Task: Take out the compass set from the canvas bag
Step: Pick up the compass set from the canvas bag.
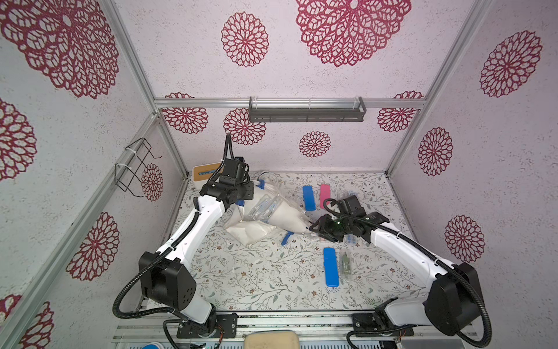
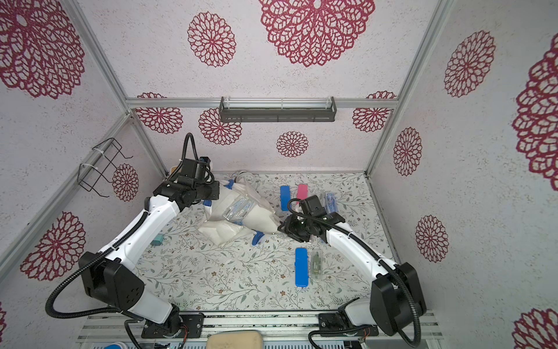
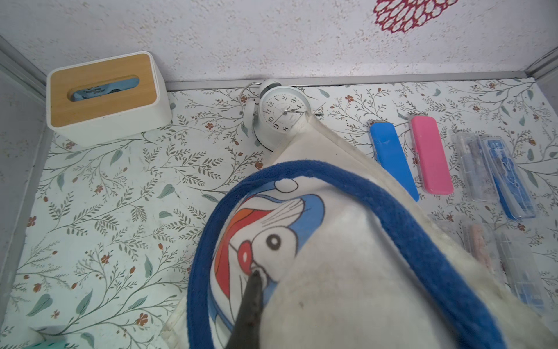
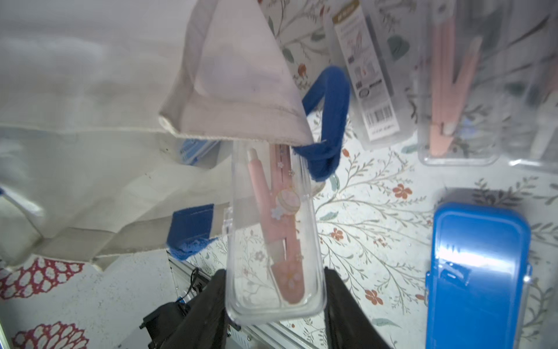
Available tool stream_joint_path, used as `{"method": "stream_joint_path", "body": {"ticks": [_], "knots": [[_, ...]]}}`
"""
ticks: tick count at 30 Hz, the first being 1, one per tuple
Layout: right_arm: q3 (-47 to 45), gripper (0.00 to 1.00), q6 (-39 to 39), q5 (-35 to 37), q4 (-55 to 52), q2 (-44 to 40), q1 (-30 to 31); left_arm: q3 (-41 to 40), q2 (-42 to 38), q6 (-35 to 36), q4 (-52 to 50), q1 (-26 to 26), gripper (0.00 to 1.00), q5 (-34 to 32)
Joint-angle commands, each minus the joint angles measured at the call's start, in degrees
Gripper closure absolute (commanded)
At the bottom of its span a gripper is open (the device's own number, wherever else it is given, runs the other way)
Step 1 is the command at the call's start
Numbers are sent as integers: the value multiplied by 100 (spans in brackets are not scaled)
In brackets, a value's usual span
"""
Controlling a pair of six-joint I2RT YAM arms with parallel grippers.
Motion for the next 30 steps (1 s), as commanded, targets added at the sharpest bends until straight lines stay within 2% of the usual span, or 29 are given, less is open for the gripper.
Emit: {"method": "stream_joint_path", "body": {"ticks": [1,8,15,22,30], "knots": [[-317,65,582,441,-32,-443,189,203,22,-27,198,205,100,39],[-284,64,904,863,218,-867,727,473,387,-15,202,288,100,361],[124,64,1229,953,629,-864,864,441,619,-268,469,282,100,688],[601,64,1147,1229,79,-1080,874,573,838,-437,406,323,100,243],[551,64,962,1465,-800,-1607,797,912,1028,-897,113,796,100,34]]}}
